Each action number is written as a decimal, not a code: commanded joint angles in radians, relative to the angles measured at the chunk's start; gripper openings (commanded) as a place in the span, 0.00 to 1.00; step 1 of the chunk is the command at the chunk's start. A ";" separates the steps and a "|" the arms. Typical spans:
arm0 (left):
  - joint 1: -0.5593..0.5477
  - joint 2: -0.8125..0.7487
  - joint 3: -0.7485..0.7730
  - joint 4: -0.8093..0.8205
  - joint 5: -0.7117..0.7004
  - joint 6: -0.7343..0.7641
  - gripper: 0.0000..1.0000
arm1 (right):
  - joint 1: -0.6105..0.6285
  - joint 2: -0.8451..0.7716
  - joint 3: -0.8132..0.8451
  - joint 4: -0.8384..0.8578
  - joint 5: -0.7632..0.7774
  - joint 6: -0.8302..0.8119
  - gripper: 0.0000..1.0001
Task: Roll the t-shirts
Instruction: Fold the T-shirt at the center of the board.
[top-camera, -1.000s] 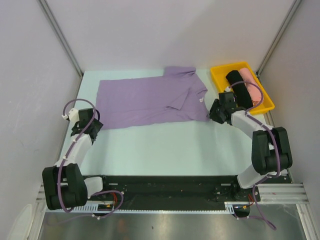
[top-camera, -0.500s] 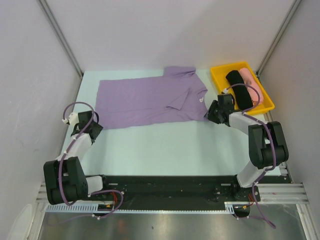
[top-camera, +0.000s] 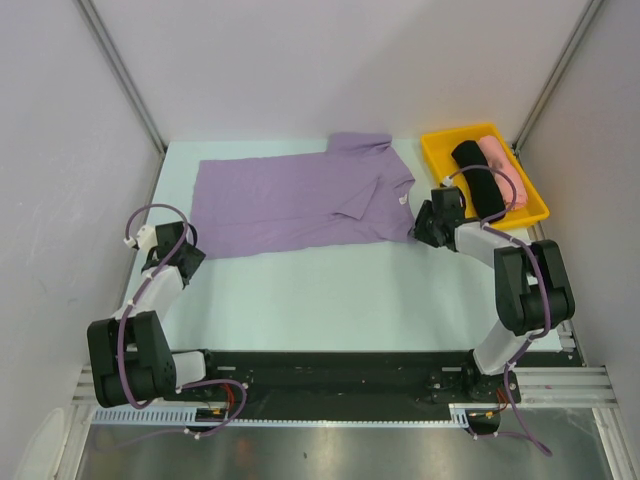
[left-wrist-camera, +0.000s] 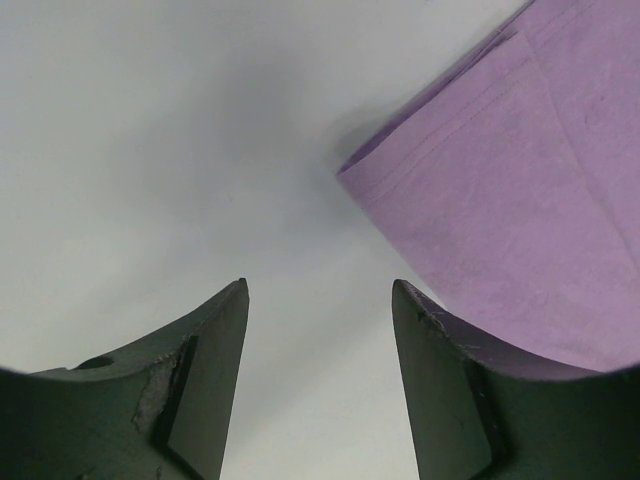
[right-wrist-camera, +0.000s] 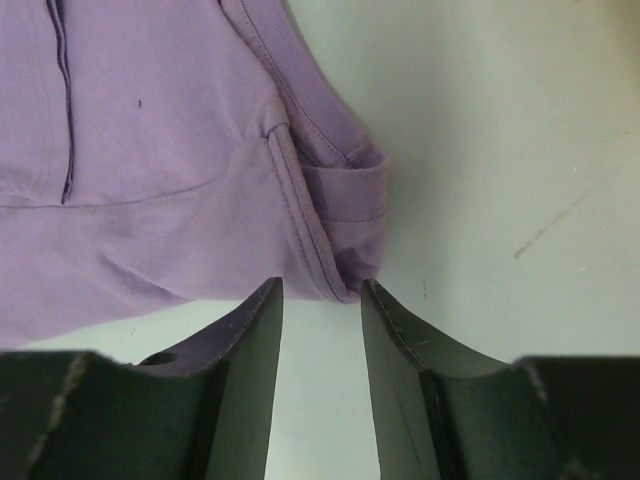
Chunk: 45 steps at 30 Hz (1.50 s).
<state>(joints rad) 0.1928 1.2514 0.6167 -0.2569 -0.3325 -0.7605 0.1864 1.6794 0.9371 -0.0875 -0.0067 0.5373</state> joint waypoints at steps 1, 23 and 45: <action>0.011 -0.001 0.006 0.021 0.004 -0.010 0.64 | 0.019 0.017 0.042 0.002 0.054 -0.037 0.42; 0.014 0.003 -0.002 0.025 0.003 -0.008 0.64 | 0.015 0.052 0.258 -0.205 0.143 -0.155 0.02; 0.020 0.081 0.015 0.129 0.009 -0.031 0.63 | -0.001 0.062 0.235 -0.253 0.107 -0.097 0.33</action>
<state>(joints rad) 0.2008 1.2922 0.6163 -0.1921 -0.3321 -0.7677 0.1905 1.8294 1.1767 -0.3653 0.1379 0.4004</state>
